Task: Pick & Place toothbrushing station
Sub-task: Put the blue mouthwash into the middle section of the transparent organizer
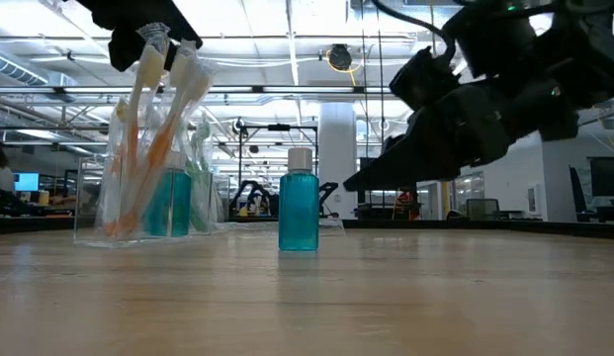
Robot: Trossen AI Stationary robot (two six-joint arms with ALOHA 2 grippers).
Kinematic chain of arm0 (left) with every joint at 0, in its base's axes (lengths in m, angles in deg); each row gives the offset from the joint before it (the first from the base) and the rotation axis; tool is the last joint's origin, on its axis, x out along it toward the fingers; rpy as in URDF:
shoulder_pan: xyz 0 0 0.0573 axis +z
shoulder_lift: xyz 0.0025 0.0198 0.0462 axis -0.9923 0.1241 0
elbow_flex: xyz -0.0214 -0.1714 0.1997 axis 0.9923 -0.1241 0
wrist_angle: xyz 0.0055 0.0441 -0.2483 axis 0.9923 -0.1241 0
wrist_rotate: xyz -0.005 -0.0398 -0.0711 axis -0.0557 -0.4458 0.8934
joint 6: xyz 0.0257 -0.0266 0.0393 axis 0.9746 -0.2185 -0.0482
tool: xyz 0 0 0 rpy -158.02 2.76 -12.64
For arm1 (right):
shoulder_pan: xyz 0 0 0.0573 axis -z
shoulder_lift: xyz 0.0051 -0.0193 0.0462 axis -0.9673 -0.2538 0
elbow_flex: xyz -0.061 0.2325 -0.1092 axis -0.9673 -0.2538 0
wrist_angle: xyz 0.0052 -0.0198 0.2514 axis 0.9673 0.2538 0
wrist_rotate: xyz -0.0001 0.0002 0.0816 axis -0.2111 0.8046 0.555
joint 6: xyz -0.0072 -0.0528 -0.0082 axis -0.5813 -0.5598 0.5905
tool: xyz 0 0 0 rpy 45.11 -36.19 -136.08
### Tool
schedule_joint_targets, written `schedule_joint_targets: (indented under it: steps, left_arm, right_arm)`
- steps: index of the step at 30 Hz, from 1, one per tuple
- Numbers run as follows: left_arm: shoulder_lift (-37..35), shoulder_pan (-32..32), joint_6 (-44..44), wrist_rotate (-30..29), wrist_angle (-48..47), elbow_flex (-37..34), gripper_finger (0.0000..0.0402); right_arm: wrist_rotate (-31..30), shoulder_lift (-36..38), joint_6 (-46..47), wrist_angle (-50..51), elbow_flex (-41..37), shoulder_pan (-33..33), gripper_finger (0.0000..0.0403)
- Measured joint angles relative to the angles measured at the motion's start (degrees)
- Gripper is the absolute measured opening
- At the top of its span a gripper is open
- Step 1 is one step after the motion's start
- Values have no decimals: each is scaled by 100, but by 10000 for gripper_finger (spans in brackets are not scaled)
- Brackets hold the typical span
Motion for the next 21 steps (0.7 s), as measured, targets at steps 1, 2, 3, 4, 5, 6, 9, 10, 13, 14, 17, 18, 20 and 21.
schedule_joint_targets:
  steps: [1, 2, 3, 4, 5, 6, 9, 10, 13, 14, 17, 18, 20, 21]
  left_arm:
    - [-59, 0, 14, -40, 7, 0, 168]
    - [-122, 0, 18, -70, 5, -1, 168]
    - [-173, 0, 20, -97, 6, -2, 168]
    - [-203, 2, 28, -119, 39, -2, 168]
    - [-224, 2, 30, -136, 97, -2, 168]
    - [-229, 4, 60, -172, 145, -2, 168]
    - [-244, 4, 277, -205, 432, -2, 168]
    - [-246, 4, 351, -207, 515, -2, 168]
    - [-240, 2, 506, -209, 669, -2, 168]
    - [-241, 2, 531, -208, 691, -4, 168]
    - [-242, 11, 572, -212, 740, -4, 168]
    - [-242, 10, 572, -213, 746, -4, 168]
    - [-242, 13, 563, -215, 762, -4, 168]
    - [-242, 11, 539, -228, 762, -4, 168]
  right_arm:
    - [113, -117, 26, -151, 32, 9, 279]
    - [253, -208, 74, -212, 65, 18, 279]
    - [374, -302, 116, -246, 109, 33, 279]
    - [483, -412, 174, -266, 189, 41, 279]
    - [543, -524, 214, -305, 280, 50, 279]
    - [552, -605, 231, -304, 344, 51, 279]
    - [537, -954, 138, -341, 552, 65, 279]
    - [537, -1040, 87, -340, 593, 69, 279]
    - [538, -1301, 68, -354, 789, 111, 279]
    - [534, -1358, 64, -358, 836, 122, 279]
    - [532, -1477, 51, -336, 966, 171, 279]
    - [533, -1515, 52, -354, 1000, 184, 279]
    - [527, -1550, 49, -343, 1054, 189, 276]
    - [528, -1551, 35, -338, 1061, 187, 273]
